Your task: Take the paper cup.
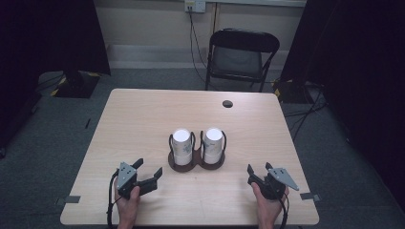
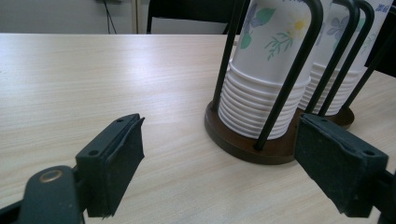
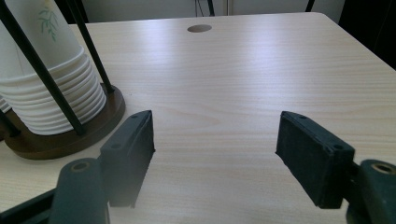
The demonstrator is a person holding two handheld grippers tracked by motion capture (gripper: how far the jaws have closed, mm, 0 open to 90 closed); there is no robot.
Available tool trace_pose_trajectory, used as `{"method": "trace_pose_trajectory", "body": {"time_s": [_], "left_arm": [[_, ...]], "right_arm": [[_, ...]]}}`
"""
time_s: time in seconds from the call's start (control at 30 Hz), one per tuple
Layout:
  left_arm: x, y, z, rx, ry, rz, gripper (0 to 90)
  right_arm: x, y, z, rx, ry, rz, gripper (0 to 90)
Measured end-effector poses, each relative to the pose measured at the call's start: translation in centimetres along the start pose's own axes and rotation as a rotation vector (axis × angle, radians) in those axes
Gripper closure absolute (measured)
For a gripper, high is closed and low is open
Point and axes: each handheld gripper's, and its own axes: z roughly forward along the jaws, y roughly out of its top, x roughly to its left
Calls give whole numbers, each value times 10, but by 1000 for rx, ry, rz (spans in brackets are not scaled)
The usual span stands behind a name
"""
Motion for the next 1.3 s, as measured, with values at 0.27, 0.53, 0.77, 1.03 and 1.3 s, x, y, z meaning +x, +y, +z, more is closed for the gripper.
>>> {"method": "trace_pose_trajectory", "body": {"time_s": [0.27,0.53,0.77,1.03,1.3], "left_arm": [[1,0,1,8,20,-7,160],[0,1,1,14,38,-5,155],[-2,1,2,19,48,6,158],[-3,1,2,21,50,12,161],[-2,1,2,22,48,7,166]], "right_arm": [[1,0,1,11,3,-12,291],[4,2,5,49,36,-43,317],[8,1,4,45,85,-34,368],[19,17,-1,2,195,-22,416],[33,38,2,-35,282,-31,324]]}}
